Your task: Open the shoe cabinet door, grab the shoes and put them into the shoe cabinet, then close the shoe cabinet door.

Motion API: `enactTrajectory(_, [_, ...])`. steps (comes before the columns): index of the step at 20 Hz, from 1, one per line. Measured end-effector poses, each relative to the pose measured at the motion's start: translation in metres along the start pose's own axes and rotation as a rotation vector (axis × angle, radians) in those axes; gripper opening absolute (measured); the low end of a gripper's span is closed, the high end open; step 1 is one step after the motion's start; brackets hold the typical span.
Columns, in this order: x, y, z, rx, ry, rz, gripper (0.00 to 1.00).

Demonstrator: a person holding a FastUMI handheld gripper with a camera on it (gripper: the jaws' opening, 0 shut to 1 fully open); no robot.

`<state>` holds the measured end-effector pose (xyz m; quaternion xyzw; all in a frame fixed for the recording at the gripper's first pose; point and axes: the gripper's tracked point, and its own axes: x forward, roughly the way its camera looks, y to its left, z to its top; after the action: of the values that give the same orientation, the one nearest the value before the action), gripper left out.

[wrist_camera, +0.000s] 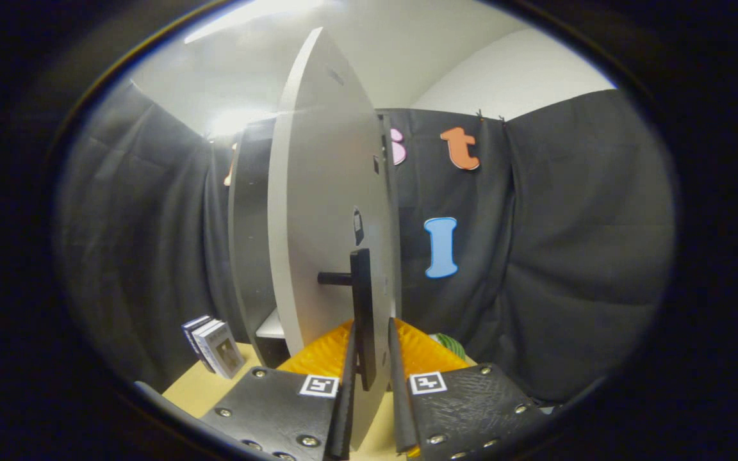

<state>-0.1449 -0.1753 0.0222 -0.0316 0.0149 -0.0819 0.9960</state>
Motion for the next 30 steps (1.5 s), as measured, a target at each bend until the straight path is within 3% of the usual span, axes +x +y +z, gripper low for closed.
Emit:
enactTrajectory(3, [-0.004, -0.018, 0.0, 0.001, -0.003, -0.025, 0.26])
enactTrajectory(4, [-0.004, -0.027, 0.001, 0.009, -0.005, -0.034, 0.2])
enactTrajectory(21, [-0.033, -0.101, 0.0, 0.02, -0.027, -0.161, 0.2])
enactTrajectory(30, [-0.047, -0.068, -0.004, 0.023, -0.033, -0.078, 0.2])
